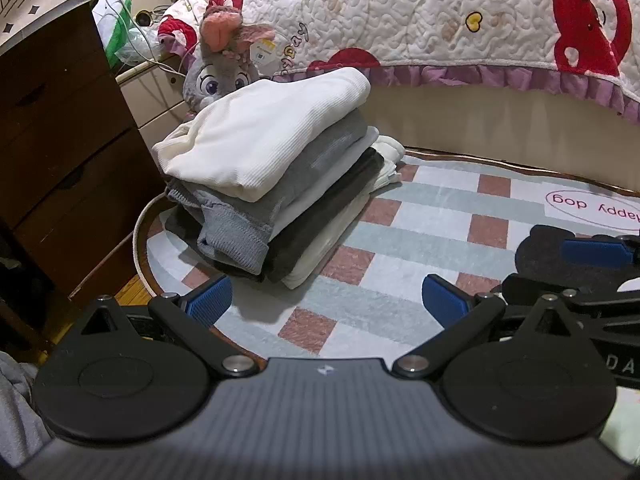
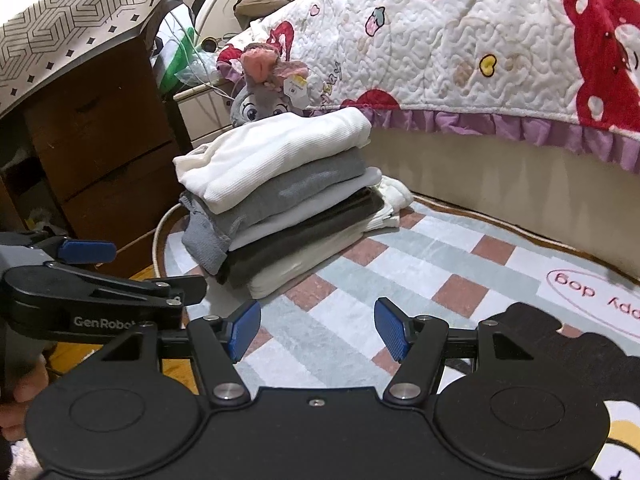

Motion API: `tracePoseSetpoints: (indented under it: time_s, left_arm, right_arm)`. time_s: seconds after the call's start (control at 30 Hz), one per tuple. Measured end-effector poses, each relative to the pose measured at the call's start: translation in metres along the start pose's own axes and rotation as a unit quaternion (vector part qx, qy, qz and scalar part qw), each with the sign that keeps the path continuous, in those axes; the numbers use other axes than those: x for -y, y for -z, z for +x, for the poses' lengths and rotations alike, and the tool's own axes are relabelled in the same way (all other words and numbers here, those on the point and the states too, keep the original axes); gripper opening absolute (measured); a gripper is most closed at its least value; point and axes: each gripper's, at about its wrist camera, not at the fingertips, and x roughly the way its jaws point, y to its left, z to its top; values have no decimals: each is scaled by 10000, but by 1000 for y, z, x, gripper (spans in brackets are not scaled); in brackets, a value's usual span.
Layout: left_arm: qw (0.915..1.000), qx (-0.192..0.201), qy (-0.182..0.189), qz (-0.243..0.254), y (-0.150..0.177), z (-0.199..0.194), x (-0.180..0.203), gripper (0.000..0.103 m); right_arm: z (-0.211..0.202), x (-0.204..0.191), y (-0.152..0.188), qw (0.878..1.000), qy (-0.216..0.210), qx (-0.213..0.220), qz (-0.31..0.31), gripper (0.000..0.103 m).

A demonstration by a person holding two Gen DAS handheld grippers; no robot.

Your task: Fold clothes

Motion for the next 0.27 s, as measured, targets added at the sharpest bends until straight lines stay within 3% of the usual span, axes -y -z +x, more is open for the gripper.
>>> tracePoseSetpoints:
  time_s: [0.27]
  left_arm:
    - [10000,39,-14,-50,4,-5,-5,103]
  right_arm:
    - [2,-1,2,10000,18,-53,-17,68]
